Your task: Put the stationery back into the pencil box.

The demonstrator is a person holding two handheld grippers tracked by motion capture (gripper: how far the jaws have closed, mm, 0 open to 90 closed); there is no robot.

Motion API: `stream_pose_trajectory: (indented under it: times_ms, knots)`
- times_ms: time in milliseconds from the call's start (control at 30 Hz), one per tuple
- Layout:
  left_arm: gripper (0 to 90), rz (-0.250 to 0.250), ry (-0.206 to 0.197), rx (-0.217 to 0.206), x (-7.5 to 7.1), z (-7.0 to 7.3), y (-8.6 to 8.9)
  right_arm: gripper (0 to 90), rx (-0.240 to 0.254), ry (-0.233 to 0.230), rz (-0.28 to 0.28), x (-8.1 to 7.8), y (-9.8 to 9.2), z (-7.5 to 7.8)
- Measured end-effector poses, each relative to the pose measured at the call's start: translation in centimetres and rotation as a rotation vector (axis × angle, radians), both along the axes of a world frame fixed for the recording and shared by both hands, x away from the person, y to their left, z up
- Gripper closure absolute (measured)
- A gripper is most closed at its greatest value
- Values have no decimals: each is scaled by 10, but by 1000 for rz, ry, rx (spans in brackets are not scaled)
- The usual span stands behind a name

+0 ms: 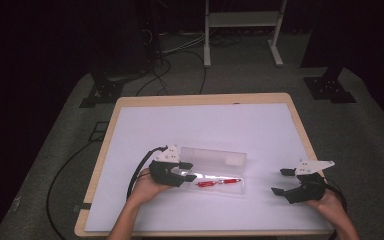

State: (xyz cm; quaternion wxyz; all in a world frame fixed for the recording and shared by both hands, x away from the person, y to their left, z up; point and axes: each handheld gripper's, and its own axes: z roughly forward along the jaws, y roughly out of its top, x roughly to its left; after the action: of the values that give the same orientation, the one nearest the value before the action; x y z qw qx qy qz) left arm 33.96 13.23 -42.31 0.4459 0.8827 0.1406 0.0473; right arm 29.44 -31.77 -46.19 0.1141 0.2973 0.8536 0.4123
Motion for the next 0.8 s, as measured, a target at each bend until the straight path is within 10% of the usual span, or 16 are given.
stream_pose_trajectory:
  times_ms: [800]
  knots:
    - [442, 89, 7, -64, -12, -2, 34, 187, -8, 6, -2, 0, 2, -1]
